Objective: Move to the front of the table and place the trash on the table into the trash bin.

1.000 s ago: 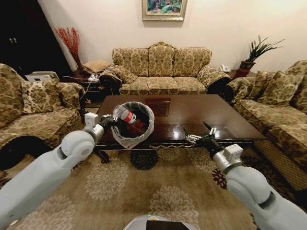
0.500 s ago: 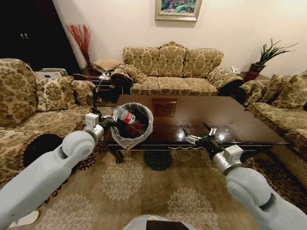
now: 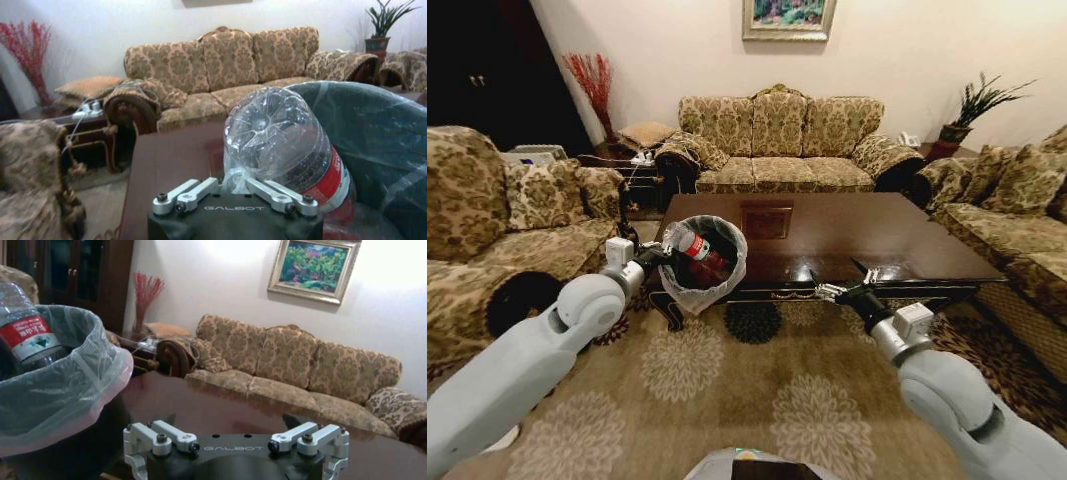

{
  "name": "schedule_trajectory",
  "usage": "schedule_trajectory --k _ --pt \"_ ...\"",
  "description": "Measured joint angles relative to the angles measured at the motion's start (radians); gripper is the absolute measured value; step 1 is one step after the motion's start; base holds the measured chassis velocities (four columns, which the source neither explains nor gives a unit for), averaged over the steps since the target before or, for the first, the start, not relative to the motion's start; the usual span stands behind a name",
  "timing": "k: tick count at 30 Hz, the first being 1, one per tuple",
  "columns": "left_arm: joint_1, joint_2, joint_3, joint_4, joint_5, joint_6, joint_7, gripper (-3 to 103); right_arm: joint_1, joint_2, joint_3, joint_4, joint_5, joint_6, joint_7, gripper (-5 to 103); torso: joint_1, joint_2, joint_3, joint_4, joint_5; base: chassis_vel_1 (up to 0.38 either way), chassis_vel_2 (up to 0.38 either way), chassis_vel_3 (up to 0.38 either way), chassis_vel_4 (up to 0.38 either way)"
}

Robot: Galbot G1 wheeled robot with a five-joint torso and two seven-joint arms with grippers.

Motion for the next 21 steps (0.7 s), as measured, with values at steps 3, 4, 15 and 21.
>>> schedule_trajectory --k 3,4,15,21 --pt "0.019 -0.009 -0.019 -0.010 -0.002 0.014 0.005 1 -0.012 0.001 0.004 0.002 -0.005 0.000 -0.001 100 0.000 0.000 0.000 -0.0002 -0.0001 0.325 -0.286 -0.327 0.295" --pt "0.019 -0.009 -0.019 -0.010 -0.002 0.014 0.005 1 -0.012 0.001 0.004 0.002 -0.005 0.000 -0.001 100 0.000 0.000 0.000 -0.0002 -0.0001 0.333 -0.322 -0.329 0.290" --pt "0.097 -0.036 -0.079 -0.027 0.023 0.013 0.011 1 -0.017 0.001 0.007 -0.001 0.002 0.024 0.004 100 -0.011 -0.021 -0.013 0.0001 0.0006 0.300 -0.321 -0.289 0.308" --pt "0.138 -0.071 -0.110 -0.034 0.029 0.004 -0.007 1 -0.015 0.019 0.028 -0.013 0.052 0.026 0.077 100 -0.010 -0.024 -0.013 -0.0001 0.0002 0.041 -0.038 -0.039 0.040"
